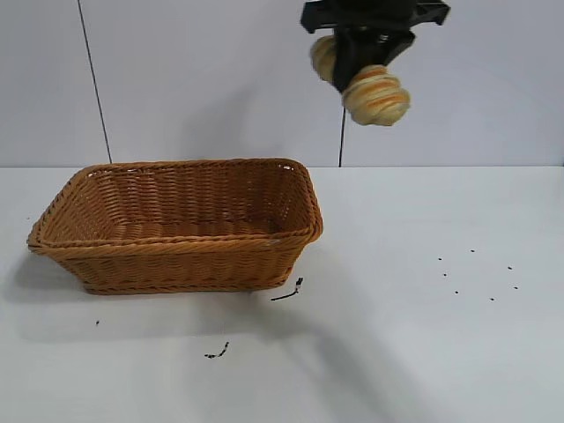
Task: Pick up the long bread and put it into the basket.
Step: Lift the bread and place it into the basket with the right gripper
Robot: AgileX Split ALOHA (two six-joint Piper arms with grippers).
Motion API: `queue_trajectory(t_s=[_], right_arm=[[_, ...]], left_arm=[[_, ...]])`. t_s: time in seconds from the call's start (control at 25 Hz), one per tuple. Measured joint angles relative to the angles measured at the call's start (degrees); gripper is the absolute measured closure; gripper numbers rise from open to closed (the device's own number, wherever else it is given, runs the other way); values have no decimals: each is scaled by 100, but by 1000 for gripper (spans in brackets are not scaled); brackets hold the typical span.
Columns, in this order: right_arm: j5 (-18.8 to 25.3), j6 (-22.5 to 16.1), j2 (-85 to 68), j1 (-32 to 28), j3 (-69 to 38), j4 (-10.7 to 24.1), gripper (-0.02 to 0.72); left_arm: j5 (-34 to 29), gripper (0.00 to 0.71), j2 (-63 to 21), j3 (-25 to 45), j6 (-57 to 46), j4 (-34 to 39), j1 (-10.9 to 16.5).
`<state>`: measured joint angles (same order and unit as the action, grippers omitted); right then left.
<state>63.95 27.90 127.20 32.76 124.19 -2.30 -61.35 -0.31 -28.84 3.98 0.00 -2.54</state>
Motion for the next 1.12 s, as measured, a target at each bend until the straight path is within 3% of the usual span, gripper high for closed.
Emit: queue_trajectory(t_s=[0.2,0.36,0.64,1.0,1.12], right_arm=[[-723,1350,292,502,6,0,529],[-1026,2096,582,691,12,-24,530],[-1551,2295,1133,665,12,4,533],[-1594,2306,1409,571,12,-36,532],[-1594,2306,1415,571,12,-134,467]], left_arm=[[0,14,0,0,0,0,0],[0,14,0,0,0,0,0],[0,14,0,0,0,0,0],[0,14,0,0,0,0,0],[0,14,0,0,0,0,0]])
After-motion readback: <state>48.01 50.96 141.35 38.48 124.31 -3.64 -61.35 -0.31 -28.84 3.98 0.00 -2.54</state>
